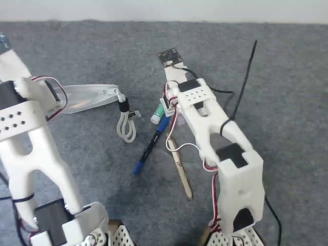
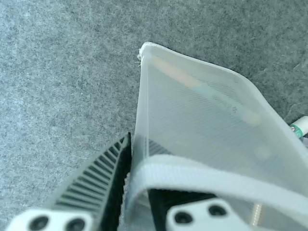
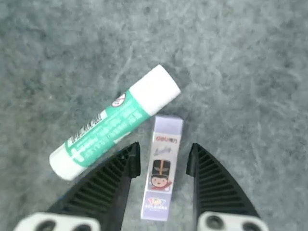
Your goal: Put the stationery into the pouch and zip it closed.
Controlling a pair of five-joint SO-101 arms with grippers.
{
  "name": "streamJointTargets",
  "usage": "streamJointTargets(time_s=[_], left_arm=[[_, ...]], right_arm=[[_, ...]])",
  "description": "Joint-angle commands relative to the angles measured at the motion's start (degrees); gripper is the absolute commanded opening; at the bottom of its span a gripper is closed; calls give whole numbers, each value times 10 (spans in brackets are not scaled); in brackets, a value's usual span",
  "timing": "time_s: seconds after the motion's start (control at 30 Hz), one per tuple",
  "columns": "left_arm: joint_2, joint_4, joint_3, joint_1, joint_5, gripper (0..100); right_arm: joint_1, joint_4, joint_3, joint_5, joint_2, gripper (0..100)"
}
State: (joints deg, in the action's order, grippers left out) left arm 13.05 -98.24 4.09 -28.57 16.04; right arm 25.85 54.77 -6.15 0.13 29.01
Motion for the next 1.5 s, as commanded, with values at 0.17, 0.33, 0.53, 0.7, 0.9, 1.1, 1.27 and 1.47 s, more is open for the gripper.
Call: streamJointTargets(time_s=[0.17,0.33,0.53,0.7,0.9,1.1,1.27,1.47], left_arm=[[4,-4,-5,-5,8,11],[4,-4,-5,-5,8,11],[4,-4,-5,-5,8,11],[4,-4,-5,-5,8,11],[4,-4,-6,-5,8,11],[4,-4,-6,-5,8,11],[4,-4,-6,-5,8,11],[4,-4,-6,-5,8,11]], right_arm=[[-8,7,-45,11,4,149],[-8,6,-45,12,5,148],[-8,2,-45,12,5,148],[-8,0,-61,28,37,148],[-18,37,-106,35,62,114],[-15,40,-105,32,61,8],[-21,71,-109,31,55,6],[-17,104,-108,31,29,6]])
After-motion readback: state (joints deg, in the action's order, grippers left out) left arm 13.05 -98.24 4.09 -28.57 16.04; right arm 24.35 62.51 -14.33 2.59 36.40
